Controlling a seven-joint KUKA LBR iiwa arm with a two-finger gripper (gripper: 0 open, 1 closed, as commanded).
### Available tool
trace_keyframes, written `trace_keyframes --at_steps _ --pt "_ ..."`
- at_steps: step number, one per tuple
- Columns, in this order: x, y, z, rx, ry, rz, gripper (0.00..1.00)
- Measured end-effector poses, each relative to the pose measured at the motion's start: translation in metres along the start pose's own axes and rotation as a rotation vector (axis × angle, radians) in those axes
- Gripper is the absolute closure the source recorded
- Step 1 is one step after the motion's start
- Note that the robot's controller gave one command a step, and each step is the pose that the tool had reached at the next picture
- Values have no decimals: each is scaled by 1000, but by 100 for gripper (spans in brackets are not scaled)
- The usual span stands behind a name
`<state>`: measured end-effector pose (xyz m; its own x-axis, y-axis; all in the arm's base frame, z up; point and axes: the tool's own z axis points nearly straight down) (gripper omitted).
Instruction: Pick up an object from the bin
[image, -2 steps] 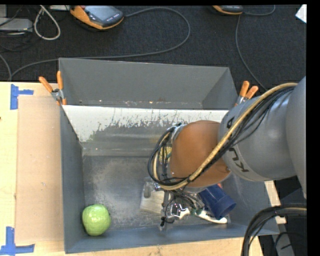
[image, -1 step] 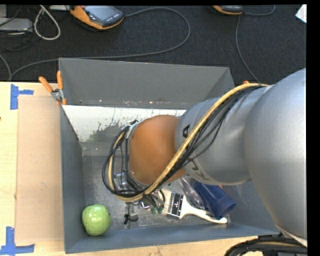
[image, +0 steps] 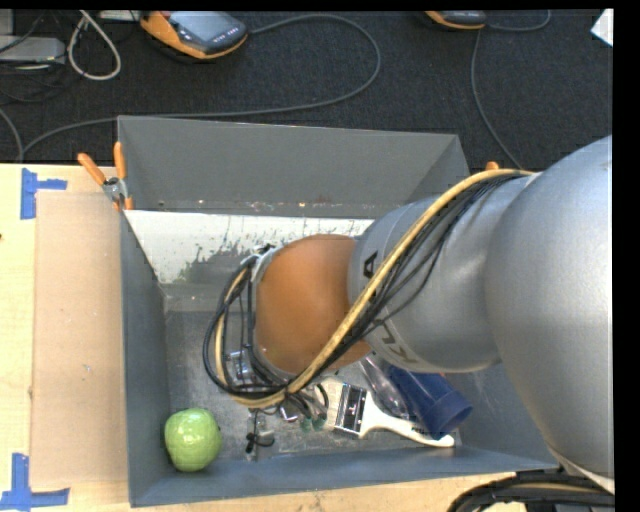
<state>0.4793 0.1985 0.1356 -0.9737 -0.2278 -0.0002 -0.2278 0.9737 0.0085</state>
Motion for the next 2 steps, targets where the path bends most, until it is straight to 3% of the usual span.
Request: trace_keyframes --at_steps 1,2 --pt "-21 -7 -29 3 2 26 0" --pt "2 15 57 5 8 11 0"
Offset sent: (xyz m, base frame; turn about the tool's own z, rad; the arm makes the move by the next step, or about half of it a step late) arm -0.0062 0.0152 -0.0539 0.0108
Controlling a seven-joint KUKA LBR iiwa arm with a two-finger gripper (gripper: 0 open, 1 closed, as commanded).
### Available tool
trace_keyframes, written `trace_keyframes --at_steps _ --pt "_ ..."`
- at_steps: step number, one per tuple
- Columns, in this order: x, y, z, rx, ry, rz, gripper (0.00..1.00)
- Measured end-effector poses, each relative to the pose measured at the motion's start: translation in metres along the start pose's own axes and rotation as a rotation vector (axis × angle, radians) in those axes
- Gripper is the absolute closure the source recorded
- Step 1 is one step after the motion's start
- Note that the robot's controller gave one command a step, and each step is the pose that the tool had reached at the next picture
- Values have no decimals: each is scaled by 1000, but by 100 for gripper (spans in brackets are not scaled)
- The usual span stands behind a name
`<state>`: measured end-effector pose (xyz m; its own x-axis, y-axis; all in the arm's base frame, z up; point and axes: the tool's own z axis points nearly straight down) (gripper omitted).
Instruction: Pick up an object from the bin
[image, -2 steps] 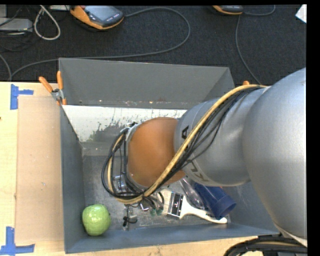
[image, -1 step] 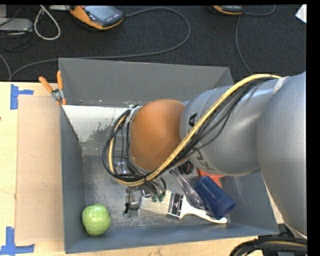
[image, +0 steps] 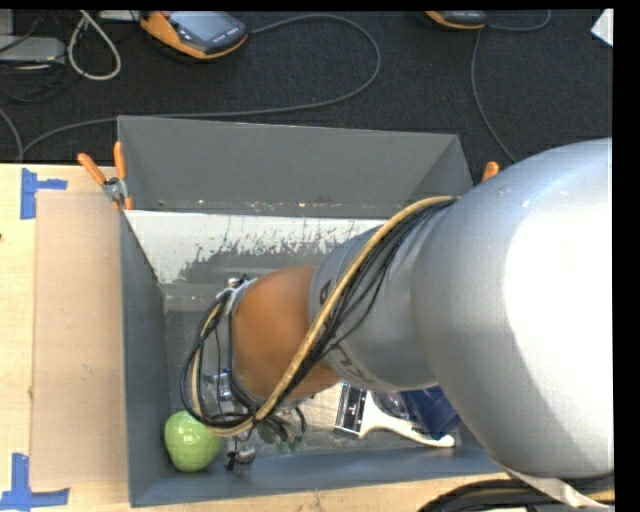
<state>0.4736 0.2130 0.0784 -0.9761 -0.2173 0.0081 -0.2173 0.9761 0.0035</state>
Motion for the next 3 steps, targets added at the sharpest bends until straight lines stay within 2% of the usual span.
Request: trace_keyframes --at_steps 1,2,3 --pt "-13 0 -5 -4 -19 -76 0" --pt "-10 4 9 0 -6 -98 100" --pt "-10 4 9 0 -6 -97 100"
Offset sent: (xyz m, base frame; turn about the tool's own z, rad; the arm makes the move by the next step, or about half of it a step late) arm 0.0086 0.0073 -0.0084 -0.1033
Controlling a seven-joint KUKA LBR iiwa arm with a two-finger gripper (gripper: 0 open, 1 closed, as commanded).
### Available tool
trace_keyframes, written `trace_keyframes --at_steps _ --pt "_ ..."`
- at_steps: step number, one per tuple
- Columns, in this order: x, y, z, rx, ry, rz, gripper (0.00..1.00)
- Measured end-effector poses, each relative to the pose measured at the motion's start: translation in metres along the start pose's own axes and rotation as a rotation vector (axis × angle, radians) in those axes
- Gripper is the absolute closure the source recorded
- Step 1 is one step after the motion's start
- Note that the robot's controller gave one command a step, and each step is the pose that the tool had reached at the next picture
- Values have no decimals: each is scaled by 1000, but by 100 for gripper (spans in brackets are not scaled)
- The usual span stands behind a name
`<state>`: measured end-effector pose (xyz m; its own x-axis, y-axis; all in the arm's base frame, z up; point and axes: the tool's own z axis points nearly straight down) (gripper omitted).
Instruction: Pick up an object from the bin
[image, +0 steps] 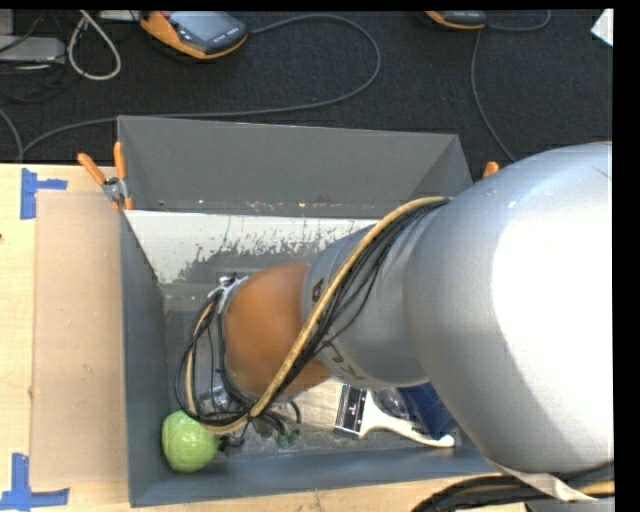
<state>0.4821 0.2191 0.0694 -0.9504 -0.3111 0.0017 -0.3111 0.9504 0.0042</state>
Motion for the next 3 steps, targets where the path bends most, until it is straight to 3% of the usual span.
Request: trace_keyframes --at_steps 2,3 --pt "5 5 0 5 2 28 100" --pt "-3 18 -1 9 -3 -350 100"
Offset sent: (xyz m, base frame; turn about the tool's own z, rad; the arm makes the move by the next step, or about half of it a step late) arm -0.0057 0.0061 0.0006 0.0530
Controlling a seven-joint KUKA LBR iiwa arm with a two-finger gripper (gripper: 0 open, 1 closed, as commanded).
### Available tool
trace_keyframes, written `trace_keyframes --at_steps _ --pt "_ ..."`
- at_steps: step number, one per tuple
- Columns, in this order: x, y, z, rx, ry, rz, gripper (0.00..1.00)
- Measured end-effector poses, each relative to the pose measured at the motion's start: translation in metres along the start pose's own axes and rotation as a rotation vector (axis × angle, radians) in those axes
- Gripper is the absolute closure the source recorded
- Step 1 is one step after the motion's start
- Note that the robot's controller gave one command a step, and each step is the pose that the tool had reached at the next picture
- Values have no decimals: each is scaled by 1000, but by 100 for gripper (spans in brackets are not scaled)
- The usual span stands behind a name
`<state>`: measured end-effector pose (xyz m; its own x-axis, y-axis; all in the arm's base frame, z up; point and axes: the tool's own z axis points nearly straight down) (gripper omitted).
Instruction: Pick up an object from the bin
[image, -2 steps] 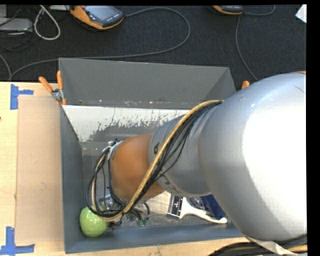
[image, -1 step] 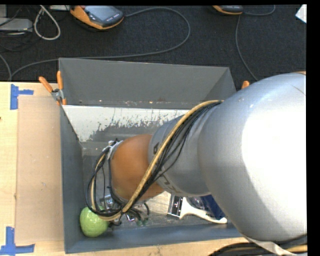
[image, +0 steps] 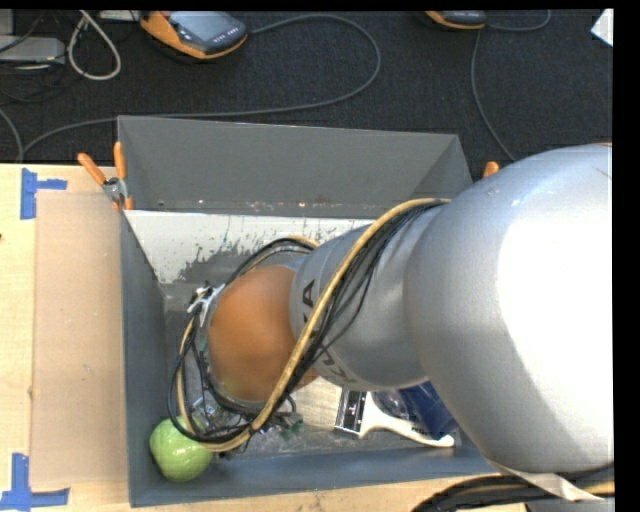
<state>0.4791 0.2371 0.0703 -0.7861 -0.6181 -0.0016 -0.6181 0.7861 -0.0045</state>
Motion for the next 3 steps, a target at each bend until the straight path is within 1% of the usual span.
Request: trace_keyframes --at_steps 1,2,3 --pt "1 3 1 -2 7 211 100" --pt "1 2 1 -2 7 249 100" --pt "-4 -6 -5 -4 10 176 100"
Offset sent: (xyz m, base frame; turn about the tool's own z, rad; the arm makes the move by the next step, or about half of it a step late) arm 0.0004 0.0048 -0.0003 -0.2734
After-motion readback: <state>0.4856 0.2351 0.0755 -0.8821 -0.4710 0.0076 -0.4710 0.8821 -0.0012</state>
